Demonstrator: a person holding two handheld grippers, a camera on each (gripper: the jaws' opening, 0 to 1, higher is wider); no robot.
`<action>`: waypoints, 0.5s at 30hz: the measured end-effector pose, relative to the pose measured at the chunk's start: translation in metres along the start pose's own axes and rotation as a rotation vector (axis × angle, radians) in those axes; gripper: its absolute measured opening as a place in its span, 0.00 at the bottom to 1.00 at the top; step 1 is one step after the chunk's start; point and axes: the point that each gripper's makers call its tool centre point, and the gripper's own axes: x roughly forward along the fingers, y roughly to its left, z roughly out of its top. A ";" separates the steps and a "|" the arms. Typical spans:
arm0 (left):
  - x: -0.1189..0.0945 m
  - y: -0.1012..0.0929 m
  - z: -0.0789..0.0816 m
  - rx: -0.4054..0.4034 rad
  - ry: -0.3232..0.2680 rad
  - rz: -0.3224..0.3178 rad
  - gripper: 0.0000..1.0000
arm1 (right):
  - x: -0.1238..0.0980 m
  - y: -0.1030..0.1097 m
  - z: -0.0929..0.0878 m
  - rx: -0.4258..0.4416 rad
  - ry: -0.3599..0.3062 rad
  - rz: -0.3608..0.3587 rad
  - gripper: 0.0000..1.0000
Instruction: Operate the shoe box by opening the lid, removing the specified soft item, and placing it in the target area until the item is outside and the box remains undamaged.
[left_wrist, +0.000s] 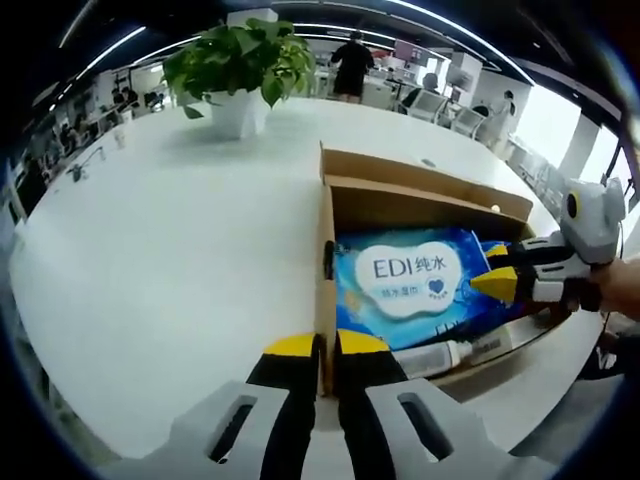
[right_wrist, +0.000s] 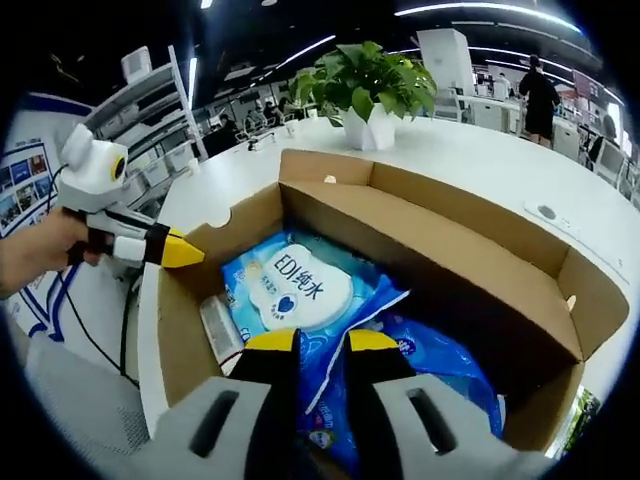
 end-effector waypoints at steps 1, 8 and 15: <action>0.000 0.000 0.000 0.001 0.000 0.000 0.03 | 0.000 0.001 0.000 0.015 -0.001 0.014 0.05; 0.000 0.000 0.000 -0.001 0.002 -0.003 0.03 | -0.009 0.006 -0.001 0.026 -0.003 0.023 0.01; 0.000 0.000 0.000 0.004 0.006 -0.005 0.03 | -0.019 0.002 -0.003 0.037 -0.017 0.014 0.01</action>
